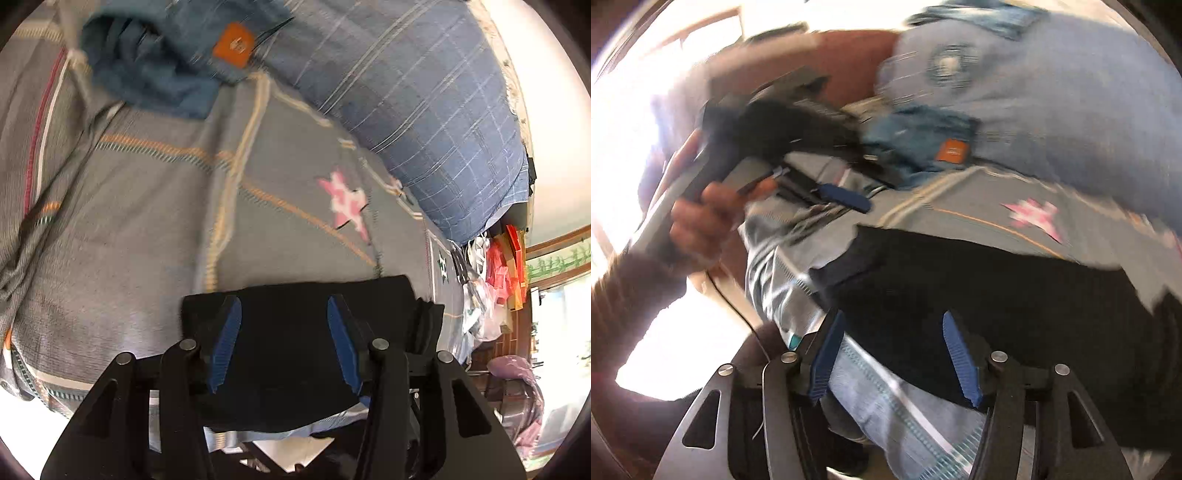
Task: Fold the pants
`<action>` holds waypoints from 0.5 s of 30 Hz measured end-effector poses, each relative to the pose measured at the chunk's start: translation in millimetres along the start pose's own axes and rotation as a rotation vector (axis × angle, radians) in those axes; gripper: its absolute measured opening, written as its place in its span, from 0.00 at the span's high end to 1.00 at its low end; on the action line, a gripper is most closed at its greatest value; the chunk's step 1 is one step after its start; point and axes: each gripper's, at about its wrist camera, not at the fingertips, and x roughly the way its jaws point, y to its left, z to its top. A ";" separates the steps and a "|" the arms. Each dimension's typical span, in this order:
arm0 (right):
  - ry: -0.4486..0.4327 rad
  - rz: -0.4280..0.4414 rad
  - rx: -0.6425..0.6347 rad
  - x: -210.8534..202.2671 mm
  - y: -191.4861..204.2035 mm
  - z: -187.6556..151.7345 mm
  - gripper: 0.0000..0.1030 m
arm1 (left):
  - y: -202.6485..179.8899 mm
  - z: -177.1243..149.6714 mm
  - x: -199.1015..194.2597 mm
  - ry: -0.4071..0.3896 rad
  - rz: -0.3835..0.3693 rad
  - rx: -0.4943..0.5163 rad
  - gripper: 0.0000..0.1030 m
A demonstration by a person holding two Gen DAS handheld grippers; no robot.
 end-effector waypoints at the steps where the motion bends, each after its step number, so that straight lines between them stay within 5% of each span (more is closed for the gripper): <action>1: 0.019 -0.013 -0.061 9.4 13.8 1.3 0.42 | 5.9 -0.7 1.6 0.007 -0.003 -0.011 0.54; 9: 0.090 -0.211 -0.444 61.2 79.9 -19.2 0.42 | 39.0 -9.0 -6.0 -0.005 -0.008 -0.035 0.54; 14: 0.109 -0.239 -0.489 84.7 76.7 -16.6 0.44 | 42.4 -3.8 18.9 0.087 -0.060 -0.052 0.42; 15: 0.118 -0.224 -0.474 88.9 73.4 -13.6 0.55 | 42.0 -3.9 25.5 0.111 -0.081 -0.060 0.42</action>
